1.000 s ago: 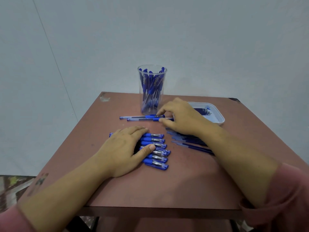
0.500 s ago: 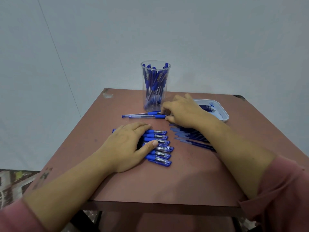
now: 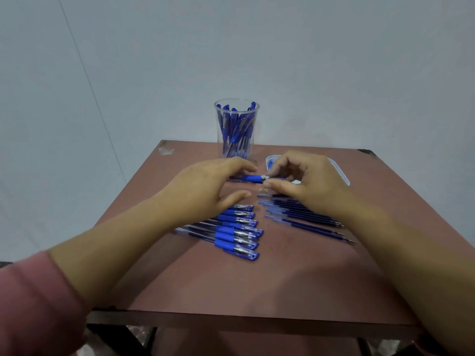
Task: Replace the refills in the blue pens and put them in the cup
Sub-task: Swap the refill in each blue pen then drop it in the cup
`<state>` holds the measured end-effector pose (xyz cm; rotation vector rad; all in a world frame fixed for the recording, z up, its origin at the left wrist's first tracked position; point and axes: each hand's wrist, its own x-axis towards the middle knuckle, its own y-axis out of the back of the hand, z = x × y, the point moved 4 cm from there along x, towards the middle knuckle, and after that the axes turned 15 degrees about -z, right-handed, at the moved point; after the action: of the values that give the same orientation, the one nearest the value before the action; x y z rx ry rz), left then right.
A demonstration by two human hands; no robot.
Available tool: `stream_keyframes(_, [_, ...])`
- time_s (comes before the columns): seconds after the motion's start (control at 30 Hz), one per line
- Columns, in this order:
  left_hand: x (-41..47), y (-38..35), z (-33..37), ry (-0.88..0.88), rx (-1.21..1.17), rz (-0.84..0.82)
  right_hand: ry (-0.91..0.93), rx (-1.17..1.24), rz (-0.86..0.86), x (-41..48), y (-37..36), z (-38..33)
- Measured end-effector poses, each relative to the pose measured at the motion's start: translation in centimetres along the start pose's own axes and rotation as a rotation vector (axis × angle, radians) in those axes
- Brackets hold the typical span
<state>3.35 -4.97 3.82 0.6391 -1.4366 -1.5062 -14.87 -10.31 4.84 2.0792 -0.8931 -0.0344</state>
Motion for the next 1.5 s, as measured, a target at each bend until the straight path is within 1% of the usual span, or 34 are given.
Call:
stream_keyframes(0.07, [0.8, -0.9, 0.1, 0.009, -0.033, -0.038, -0.007, 0.078, 0.022, -0.3, -0.4, 1.0])
stream_keyframes(0.13, [1.2, -1.7, -0.3, 0.000, -0.036, 0.004, -0.038, 0.110, 0.025, -0.5, -0.6, 2.0])
stream_keyframes(0.23, [1.1, -2.2, -0.9, -0.024, -0.057, 0.078, -0.026, 0.044, 0.005, -0.3, -0.8, 2.6])
stream_keyframes(0.33, [0.8, -2.8, -1.5, -0.006, -0.124, 0.097, -0.015, -0.007, -0.006, 0.0, -1.3, 2.8])
stream_keyframes(0.5, [0.8, -3.2, -1.9, 0.014, -0.235, 0.051, -0.019, -0.049, -0.003, 0.5, -1.6, 2.8])
stream_keyframes(0.73, [0.7, -3.5, -2.2, 0.020, -0.352, -0.033, 0.025, -0.115, -0.030, 0.4, -1.7, 2.5])
stream_keyframes(0.8, [0.4, -3.3, -2.7, 0.013, -0.382, -0.037, 0.014, -0.183, 0.027, 0.1, -1.0, 3.0])
stream_keyframes(0.87, [0.0, -2.8, -3.3, 0.027, -0.440, -0.008, -0.014, -0.224, 0.084, -0.3, 0.2, 3.5])
stream_keyframes(0.93, [0.0, -2.4, -3.6, 0.021, -0.464, 0.028, -0.028, -0.192, 0.022, -0.3, 0.1, 3.3])
stream_keyframes(1.03, [0.2, -2.4, -3.4, 0.015, -0.382, 0.037, 0.003, -0.172, -0.095, 0.0, -1.0, 2.2])
stream_keyframes(1.13, [0.0, -2.2, -4.0, 0.046, -0.334, 0.054, -0.009, -0.211, -0.160, -0.5, -1.0, 1.7])
stream_keyframes(1.3, [-0.2, -1.9, -4.3, 0.048, -0.288, 0.070, -0.062, -0.312, -0.334, -1.2, -1.7, 1.8])
stream_keyframes(1.43, [-0.2, -1.9, -4.3, 0.024, -0.255, 0.090, -0.075, -0.395, -0.411, -1.1, -2.3, 1.5])
stream_keyframes(1.5, [-0.2, -1.9, -4.2, 0.005, -0.244, 0.099, -0.059, -0.381, -0.390, -1.1, -2.2, 1.4])
